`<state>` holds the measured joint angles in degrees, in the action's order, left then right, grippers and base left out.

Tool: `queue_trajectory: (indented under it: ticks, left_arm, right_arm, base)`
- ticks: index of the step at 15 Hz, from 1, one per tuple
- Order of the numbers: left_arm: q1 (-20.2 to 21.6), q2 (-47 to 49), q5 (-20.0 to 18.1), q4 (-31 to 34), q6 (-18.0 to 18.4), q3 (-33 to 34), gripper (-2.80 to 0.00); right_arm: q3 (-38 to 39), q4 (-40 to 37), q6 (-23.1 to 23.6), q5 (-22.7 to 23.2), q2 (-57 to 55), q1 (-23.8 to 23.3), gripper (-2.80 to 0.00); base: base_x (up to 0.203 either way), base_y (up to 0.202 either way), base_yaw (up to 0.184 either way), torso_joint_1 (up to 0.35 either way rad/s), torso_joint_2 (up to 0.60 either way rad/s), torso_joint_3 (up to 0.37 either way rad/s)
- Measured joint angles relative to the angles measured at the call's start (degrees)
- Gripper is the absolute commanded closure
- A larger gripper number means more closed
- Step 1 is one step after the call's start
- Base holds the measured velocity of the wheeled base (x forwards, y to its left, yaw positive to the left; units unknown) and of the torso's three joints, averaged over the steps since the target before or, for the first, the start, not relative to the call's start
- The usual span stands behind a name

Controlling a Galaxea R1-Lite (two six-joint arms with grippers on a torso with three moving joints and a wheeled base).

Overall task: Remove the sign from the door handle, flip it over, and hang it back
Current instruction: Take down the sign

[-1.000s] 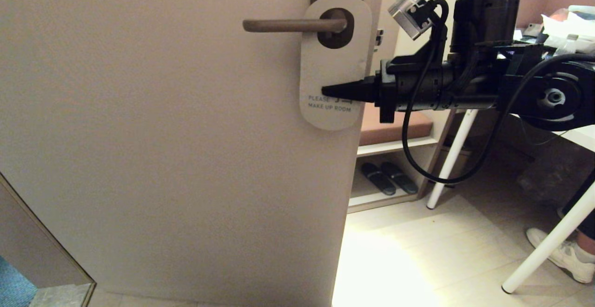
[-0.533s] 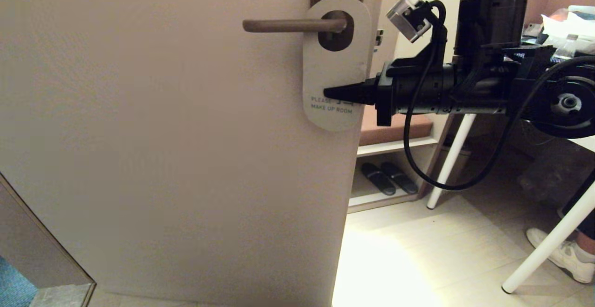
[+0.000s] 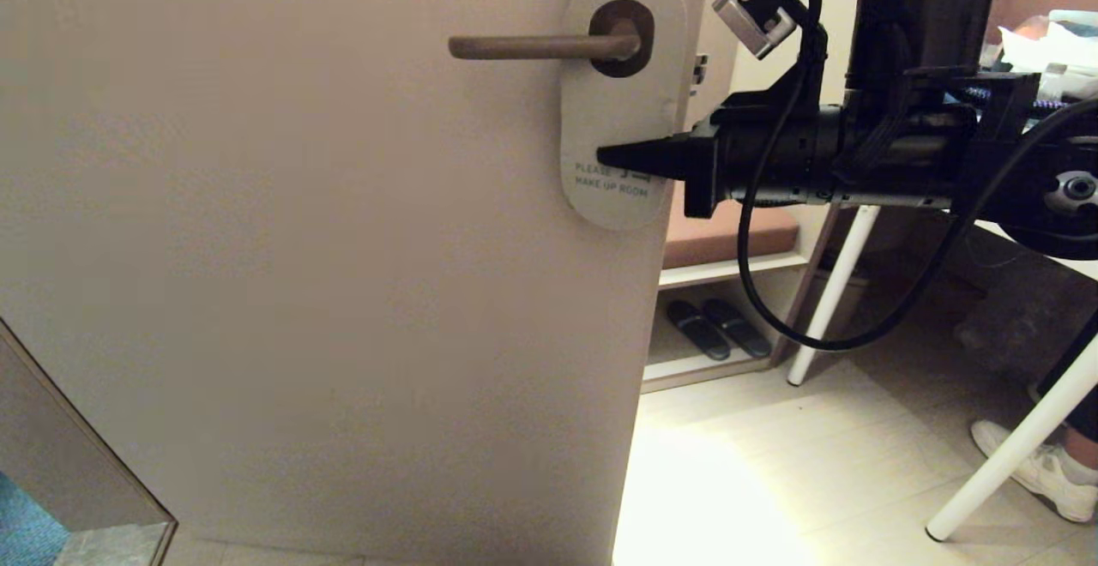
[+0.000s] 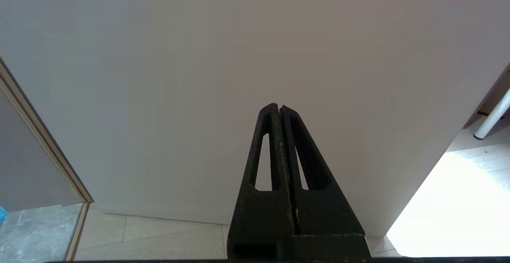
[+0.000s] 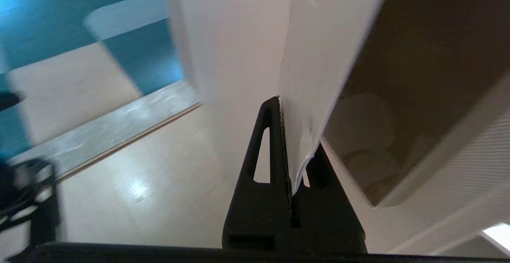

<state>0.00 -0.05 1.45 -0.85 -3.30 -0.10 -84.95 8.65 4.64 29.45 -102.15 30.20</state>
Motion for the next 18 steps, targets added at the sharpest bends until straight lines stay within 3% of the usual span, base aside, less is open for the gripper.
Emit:
queue_trajectory:
  ticks: [4,9,14,18]
  left_arm:
    - [0.0,0.0,0.0,0.0,0.0,0.0,0.00]
    - [0.0,0.0,0.0,0.0,0.0,0.0,0.00]
    - [0.0,0.0,0.0,0.0,0.0,0.0,0.00]
    - [0.0,0.0,0.0,0.0,0.0,0.0,0.00]
  right_arm:
    - [1.6,4.3,-1.5,-2.2,0.2,1.6,0.00]
    - [4.0,8.6,-4.7,-9.1,0.4,4.8,0.00]
    - [6.3,9.3,-4.7,-10.0,1.7,5.8,0.00]
    - [6.2,10.1,-7.5,-15.3,2.1,7.0,0.00]
  base:
    - [0.000,0.000,0.000,0.000,0.00,0.000]
    - [0.000,0.000,0.000,0.000,0.00,0.000]
    - [0.000,0.000,0.000,0.000,0.00,0.000]
    - [0.000,0.000,0.000,0.000,0.00,0.000]
